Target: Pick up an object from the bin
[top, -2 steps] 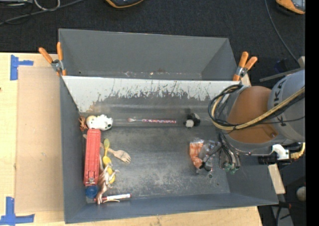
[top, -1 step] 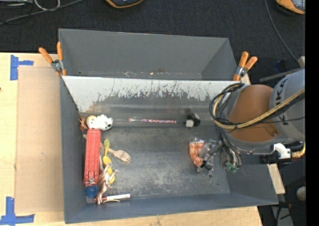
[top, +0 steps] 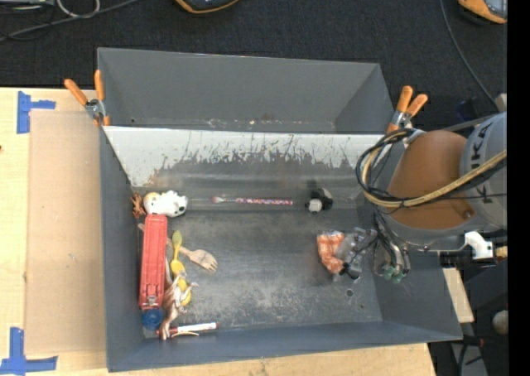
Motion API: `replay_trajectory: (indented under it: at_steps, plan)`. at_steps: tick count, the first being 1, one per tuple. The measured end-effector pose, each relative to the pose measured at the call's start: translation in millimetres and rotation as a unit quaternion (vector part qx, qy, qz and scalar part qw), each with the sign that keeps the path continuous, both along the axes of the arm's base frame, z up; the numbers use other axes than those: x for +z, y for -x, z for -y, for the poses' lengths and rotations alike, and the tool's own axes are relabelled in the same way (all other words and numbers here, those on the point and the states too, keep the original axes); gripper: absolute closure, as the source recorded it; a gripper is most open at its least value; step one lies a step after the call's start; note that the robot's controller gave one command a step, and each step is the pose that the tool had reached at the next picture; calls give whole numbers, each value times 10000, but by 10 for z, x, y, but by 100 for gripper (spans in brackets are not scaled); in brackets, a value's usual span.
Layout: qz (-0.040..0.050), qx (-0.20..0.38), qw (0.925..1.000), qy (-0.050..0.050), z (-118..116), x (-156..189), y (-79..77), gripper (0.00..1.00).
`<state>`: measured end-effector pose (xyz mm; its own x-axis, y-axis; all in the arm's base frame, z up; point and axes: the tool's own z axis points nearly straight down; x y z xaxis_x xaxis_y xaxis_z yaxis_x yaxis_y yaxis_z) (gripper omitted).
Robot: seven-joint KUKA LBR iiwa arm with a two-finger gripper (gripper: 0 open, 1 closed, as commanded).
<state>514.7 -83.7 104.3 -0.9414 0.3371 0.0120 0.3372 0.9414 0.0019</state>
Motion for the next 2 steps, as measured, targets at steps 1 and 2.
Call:
replay_trajectory:
  at_steps: [1,2]
  plan:
    - [16,6,10000,1,4,359,-11,100]
    - [-4,11,10000,-3,4,853,-4,100]
